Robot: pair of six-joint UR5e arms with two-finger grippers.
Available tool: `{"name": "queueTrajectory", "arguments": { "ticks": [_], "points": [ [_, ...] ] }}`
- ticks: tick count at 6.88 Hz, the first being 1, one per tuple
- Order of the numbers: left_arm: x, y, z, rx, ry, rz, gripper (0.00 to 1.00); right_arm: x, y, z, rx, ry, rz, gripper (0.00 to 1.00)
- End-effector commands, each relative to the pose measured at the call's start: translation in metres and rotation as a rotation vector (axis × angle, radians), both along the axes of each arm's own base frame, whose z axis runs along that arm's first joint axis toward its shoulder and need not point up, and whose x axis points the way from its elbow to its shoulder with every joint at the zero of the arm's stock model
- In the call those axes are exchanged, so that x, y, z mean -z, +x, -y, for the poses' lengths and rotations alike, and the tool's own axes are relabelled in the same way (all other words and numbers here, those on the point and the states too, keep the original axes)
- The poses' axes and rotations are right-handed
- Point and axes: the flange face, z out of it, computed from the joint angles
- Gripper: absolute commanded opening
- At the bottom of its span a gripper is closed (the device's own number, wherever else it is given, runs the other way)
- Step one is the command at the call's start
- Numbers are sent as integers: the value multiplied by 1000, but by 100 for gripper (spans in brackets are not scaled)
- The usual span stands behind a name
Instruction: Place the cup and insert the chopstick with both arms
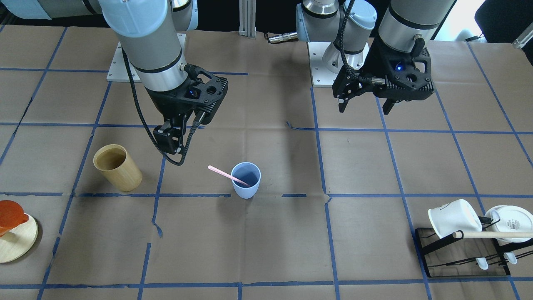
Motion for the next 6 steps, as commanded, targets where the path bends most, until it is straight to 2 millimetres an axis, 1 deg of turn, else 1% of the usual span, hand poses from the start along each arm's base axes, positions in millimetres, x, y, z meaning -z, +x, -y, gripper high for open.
{"name": "queueTrajectory", "arguments": {
  "ticks": [1, 2, 3, 4, 5, 6],
  "points": [
    [0, 0, 0, 0, 0, 0, 100, -19, -9, 6, 450, 4, 28, 100],
    [0, 0, 0, 0, 0, 0, 100, -22, -12, 5, 540, -4, 10, 100],
    [1, 0, 1, 0, 2, -2, 100, -29, -18, -2, 629, -19, -13, 100],
    [1, 0, 1, 0, 2, -2, 100, -39, -24, -16, 740, -7, -18, 100],
    [0, 0, 0, 0, 0, 0, 100, -49, -39, -21, 921, 2, -9, 100],
    [1, 0, 1, 0, 0, -2, 100, -47, -57, -22, 998, 45, -28, 100]
  ]
}}
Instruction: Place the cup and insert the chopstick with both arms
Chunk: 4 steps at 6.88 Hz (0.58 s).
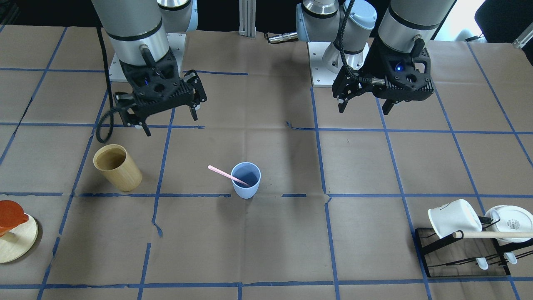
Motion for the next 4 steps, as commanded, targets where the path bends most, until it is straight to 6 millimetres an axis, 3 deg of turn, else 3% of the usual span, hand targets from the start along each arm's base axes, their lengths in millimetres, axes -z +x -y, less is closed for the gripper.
{"name": "queueTrajectory", "arguments": {
  "ticks": [1, 3, 4],
  "points": [
    [0, 1, 0, 0, -1, 1, 100, 1, -23, -10, 132, 59, -1, 100],
    [-2, 1, -1, -1, -1, -1, 100, 15, -35, -37, 152, 68, 0, 100],
    [-1, 1, -1, -1, 2, -1, 100, 12, -50, -41, 181, 59, 2, 100]
  ]
}}
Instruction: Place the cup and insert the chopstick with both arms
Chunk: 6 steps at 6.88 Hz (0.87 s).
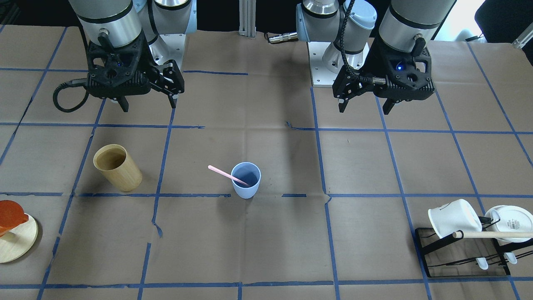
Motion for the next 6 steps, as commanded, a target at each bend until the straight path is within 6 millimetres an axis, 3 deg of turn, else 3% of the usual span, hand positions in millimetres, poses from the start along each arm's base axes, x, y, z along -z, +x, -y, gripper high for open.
{"name": "queueTrajectory", "arguments": {
  "ticks": [1, 2, 6],
  "points": [
    [-1, 1, -1, 0, 1, 2, 100, 2, -35, -4, 69, 8, 0, 100],
    [0, 1, -1, 0, 3, 1, 100, 1, -44, -2, 88, 10, 3, 100],
    [1, 1, 0, 0, 3, 2, 100, -5, -40, -6, 152, 0, 2, 100]
  ]
}}
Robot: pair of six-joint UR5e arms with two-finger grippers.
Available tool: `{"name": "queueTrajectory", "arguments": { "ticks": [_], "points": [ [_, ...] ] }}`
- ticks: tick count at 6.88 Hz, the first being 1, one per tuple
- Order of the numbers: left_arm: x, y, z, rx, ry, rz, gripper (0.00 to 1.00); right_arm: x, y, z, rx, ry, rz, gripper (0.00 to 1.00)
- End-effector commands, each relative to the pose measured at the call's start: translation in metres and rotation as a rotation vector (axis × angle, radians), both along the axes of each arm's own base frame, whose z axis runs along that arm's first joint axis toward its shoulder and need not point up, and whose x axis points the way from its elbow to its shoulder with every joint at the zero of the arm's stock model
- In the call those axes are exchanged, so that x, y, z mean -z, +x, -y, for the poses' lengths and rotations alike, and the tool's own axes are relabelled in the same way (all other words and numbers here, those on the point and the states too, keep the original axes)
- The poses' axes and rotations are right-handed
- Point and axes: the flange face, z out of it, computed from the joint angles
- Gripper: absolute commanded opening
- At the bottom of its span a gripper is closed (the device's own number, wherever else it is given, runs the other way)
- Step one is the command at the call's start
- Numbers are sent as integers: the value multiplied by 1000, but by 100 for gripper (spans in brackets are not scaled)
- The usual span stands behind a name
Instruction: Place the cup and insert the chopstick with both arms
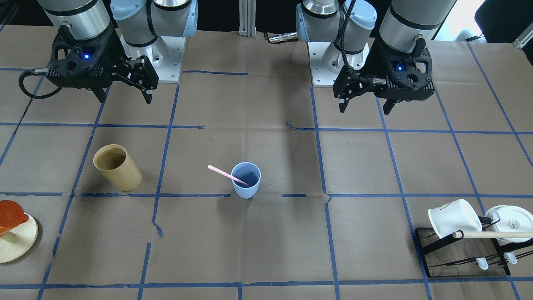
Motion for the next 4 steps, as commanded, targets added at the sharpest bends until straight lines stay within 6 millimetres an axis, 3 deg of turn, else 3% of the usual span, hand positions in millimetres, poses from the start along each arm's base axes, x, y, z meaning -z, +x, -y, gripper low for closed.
{"name": "queueTrajectory", "arguments": {
  "ticks": [1, 4],
  "points": [
    [-1, -1, -1, 1, -1, 0, 100, -1, 1, -2, 35, 1, -4, 100],
    [-1, -1, -1, 1, -2, 0, 100, -2, 2, -2, 33, -1, -3, 100]
  ]
}}
